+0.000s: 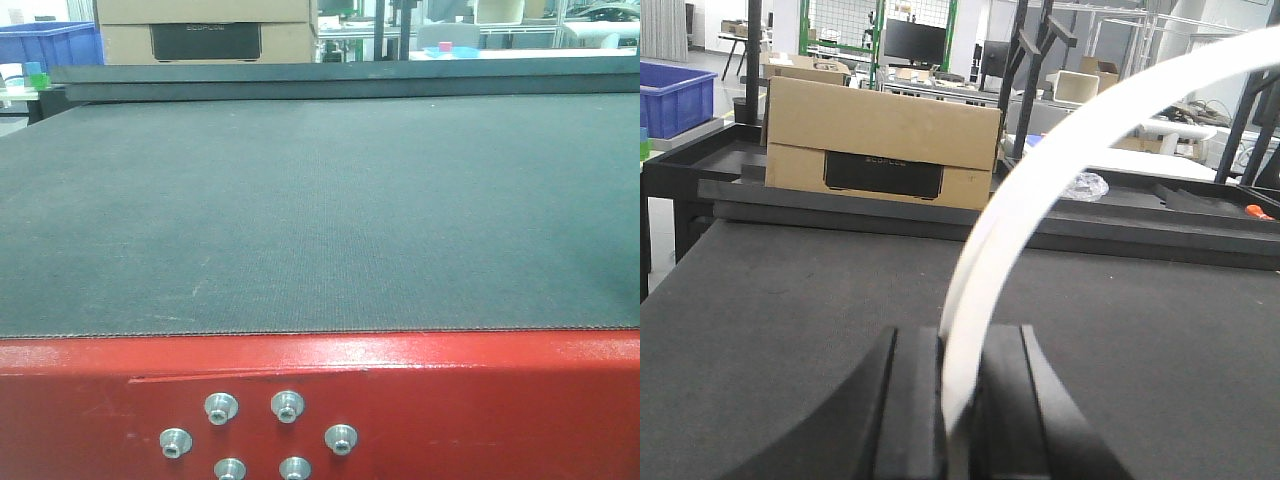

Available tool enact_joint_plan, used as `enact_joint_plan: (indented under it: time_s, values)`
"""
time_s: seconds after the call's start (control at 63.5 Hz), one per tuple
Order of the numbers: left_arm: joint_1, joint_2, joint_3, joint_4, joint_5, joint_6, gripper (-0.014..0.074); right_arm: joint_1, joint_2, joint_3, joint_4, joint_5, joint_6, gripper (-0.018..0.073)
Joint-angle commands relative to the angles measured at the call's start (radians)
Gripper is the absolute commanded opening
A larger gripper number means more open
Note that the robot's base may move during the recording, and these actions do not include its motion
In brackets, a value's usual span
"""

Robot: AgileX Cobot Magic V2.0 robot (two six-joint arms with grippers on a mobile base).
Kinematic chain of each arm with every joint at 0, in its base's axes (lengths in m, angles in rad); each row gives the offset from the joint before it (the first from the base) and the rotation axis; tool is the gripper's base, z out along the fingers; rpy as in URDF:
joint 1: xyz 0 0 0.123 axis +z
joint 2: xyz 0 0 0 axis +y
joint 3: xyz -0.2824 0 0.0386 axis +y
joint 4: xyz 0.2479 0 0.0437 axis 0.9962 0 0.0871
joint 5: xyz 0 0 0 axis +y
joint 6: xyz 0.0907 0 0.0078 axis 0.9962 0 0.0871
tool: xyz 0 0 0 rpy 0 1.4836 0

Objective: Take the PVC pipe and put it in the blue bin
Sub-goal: 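Hold both pipe pieces raised above the bench, then drive the base away from the bench while holding both pieces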

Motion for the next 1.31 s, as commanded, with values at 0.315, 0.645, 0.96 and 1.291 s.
enact_joint_plan:
  time_s: [0.315, 0.645, 0.96, 1.291]
  values:
    - [-0.003, -0.008, 0.001, -0.010, -0.032, -0.008, -0.0111, 0.000, -0.004, 0.003, -0.005, -0.026, -0.003, -0.0167]
    - [-0.003, -0.008, 0.001, -0.010, -0.032, -0.008, -0.0111, 0.000, -0.004, 0.003, -0.005, -0.026, -0.003, -0.0167]
    - [-0.003, -0.008, 0.001, -0.010, -0.032, -0.008, -0.0111, 0.000, -0.004, 0.003, -0.005, -0.026, -0.003, -0.0167]
    - [-0.003, -0.008, 0.001, -0.010, -0.032, -0.008, -0.0111, 0.000, -0.004, 0.003, -0.005, -0.026, -0.003, -0.0167]
